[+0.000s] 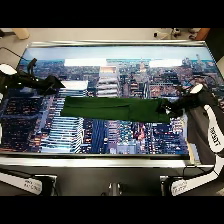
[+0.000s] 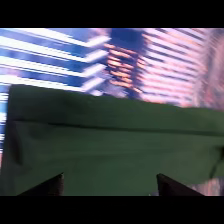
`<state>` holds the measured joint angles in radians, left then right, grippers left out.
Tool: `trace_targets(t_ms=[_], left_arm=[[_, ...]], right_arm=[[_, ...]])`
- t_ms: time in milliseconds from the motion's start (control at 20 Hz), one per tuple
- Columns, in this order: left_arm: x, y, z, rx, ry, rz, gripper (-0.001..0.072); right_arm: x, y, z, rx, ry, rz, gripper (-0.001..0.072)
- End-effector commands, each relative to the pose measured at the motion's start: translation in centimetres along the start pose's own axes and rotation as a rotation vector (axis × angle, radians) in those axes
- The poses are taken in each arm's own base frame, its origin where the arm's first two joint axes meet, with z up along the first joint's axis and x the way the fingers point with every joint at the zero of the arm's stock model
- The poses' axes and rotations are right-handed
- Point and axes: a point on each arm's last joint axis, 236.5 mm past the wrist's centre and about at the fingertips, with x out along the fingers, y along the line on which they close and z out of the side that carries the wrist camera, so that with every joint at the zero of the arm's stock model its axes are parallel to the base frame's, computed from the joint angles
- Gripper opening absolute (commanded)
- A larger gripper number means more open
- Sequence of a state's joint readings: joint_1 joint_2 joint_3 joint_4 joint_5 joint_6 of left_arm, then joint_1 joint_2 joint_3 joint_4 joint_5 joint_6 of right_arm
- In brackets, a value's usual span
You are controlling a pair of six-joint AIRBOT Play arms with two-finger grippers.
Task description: Fold the shirts.
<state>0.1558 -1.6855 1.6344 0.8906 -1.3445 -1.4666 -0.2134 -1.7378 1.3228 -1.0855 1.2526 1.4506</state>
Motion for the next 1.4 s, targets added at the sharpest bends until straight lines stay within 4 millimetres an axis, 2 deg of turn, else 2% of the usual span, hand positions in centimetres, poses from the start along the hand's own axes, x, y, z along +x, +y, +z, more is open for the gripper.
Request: trace_targets(t_ms=[0, 50, 100, 150, 200, 300, 350, 450, 550, 650, 750, 800, 900, 950, 1050, 1150, 1250, 1350], left_arm=[[0.0, -3.9, -1.1, 0.087, 0.005, -0.019, 0.0684], [1.0, -5.0, -1.7, 0.108, 0.026, -0.025, 0.0677], [2.1, -6.0, -2.2, 0.130, 0.043, -0.030, 0.0626], [3.6, -7.1, -2.8, 0.153, 0.058, -0.037, 0.0333], [5.5, -8.5, -3.3, 0.181, 0.066, -0.044, 0.0017], [10.4, -11.9, -4.7, 0.228, 0.076, -0.075, 0.0023], [13.2, -13.9, -6.1, 0.229, 0.099, -0.113, 0.0023], [18.8, -17.9, -10.1, 0.195, 0.168, -0.209, 0.0023], [23.6, -21.4, -14.6, 0.130, 0.240, -0.295, 0.0023], [26.7, -24.7, -18.8, 0.063, 0.298, -0.376, 0.0023], [29.2, -28.1, -23.0, -0.010, 0.338, -0.461, 0.0023], [30.3, -29.4, -24.5, -0.051, 0.338, -0.491, 0.0024], [31.5, -30.5, -25.5, -0.111, 0.333, -0.526, 0.0023], [31.3, -30.5, -25.1, -0.094, 0.325, -0.540, 0.0022], [28.9, -30.4, -22.4, 0.013, 0.285, -0.575, 0.0020], [24.7, -29.1, -17.7, 0.157, 0.199, -0.529, 0.0020], [18.7, -26.9, -11.7, 0.279, 0.074, -0.440, 0.0020], [11.0, -24.7, -5.8, 0.350, -0.086, -0.359, 0.0021]], right_arm=[[2.8, 2.5, 0.0, -0.002, 0.009, 0.021, 0.0591], [2.7, 3.5, 0.2, -0.016, -0.002, 0.025, 0.0286], [1.9, 4.4, 0.5, -0.024, -0.018, 0.033, 0.0066], [0.3, 5.6, 1.0, -0.044, -0.047, 0.052, 0.0019], [-1.7, 6.8, 1.5, -0.075, -0.081, 0.061, 0.0019], [-6.7, 9.7, 1.6, -0.133, -0.157, 0.085, 0.0019], [-9.1, 11.0, 1.2, -0.151, -0.190, 0.095, 0.0019], [-13.0, 12.9, -0.3, -0.202, -0.242, 0.108, 0.0019], [-15.8, 14.1, -3.0, -0.233, -0.250, 0.113, 0.0019], [-18.2, 14.9, -5.9, -0.276, -0.246, 0.111, 0.0019], [-20.2, 15.7, -7.9, -0.297, -0.267, 0.115, 0.0019], [-21.0, 16.1, -8.7, -0.300, -0.282, 0.119, 0.0020], [-22.2, 16.5, -9.5, -0.308, -0.311, 0.123, 0.0020], [-22.3, 16.6, -9.7, -0.307, -0.316, 0.124, 0.0020], [-21.8, 16.7, -9.2, -0.292, -0.305, 0.137, 0.0020], [-20.4, 17.9, -7.7, -0.280, -0.291, 0.193, 0.0020], [-16.9, 20.5, -6.1, -0.309, -0.270, 0.223, 0.0020], [-11.3, 24.4, -5.1, -0.344, -0.227, 0.266, 0.0020]])
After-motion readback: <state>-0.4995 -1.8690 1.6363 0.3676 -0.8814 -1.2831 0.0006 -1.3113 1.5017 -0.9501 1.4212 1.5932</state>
